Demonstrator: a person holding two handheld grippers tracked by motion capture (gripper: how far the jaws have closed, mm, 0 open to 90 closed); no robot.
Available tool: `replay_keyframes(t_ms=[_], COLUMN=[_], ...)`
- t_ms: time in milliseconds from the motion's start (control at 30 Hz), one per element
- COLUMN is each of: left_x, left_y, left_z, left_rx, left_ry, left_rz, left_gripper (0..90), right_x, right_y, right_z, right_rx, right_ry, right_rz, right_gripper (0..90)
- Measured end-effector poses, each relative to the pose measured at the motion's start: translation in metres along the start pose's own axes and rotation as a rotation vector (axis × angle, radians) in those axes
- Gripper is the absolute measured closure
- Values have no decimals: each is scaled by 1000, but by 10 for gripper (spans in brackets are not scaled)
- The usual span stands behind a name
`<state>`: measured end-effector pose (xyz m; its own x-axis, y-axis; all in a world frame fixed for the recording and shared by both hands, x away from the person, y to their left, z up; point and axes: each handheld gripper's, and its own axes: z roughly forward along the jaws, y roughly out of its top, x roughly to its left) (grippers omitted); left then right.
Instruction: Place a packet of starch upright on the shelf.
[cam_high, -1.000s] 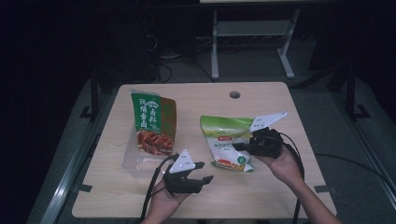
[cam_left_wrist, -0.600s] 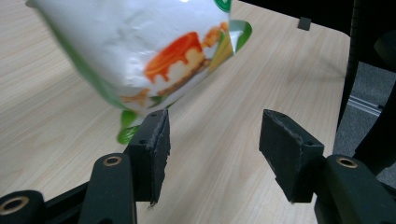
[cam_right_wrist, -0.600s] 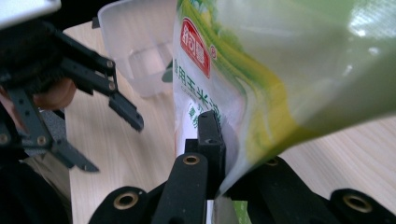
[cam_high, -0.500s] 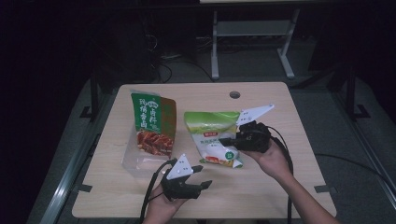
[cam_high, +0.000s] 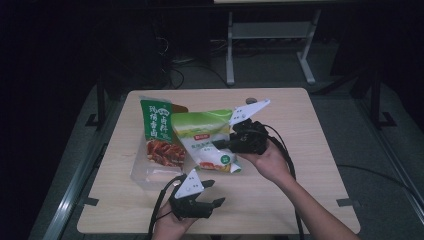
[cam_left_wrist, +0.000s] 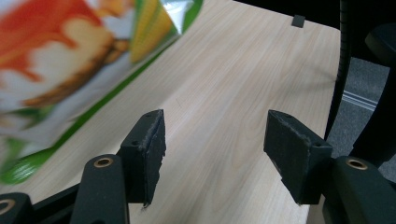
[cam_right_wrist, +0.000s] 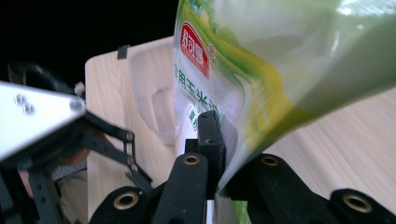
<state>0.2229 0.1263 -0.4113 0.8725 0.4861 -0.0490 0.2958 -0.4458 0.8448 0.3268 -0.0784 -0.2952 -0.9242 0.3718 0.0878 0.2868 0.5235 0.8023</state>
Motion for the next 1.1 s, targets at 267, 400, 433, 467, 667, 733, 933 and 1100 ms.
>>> replay_keyframes(t_ms=[267,400,433,467,667,733,933,1100], left_x=[-1,-2,-2,-1,-1,0,1,1], left_y=[-5,-7,-8,-8,-11,-12,-17,-21], left_z=[-6,-8,-9,-10,-14,-15,-21,-25], left_rx=[-2,-11,-9,-5,-5,-9,2,-1], left_ry=[3,7,9,11,13,14,22,27], left_rz=[7,3,7,13,5,5,5,0], left_gripper=[373,370,369,368,361,361,357,353], right_x=[11,15,17,18,23,24,28,29], right_y=[26,37,40,43,57,61,67,68], right_z=[20,32,35,39,62,71,93,110], right_rx=[-12,-14,-15,-18,-18,-18,-14,-16], right_ry=[31,42,47,49,72,82,108,123], right_rz=[-51,-55,-52,-51,-60,-62,-38,-23], right_gripper=[870,870,870,870,870,870,870,870])
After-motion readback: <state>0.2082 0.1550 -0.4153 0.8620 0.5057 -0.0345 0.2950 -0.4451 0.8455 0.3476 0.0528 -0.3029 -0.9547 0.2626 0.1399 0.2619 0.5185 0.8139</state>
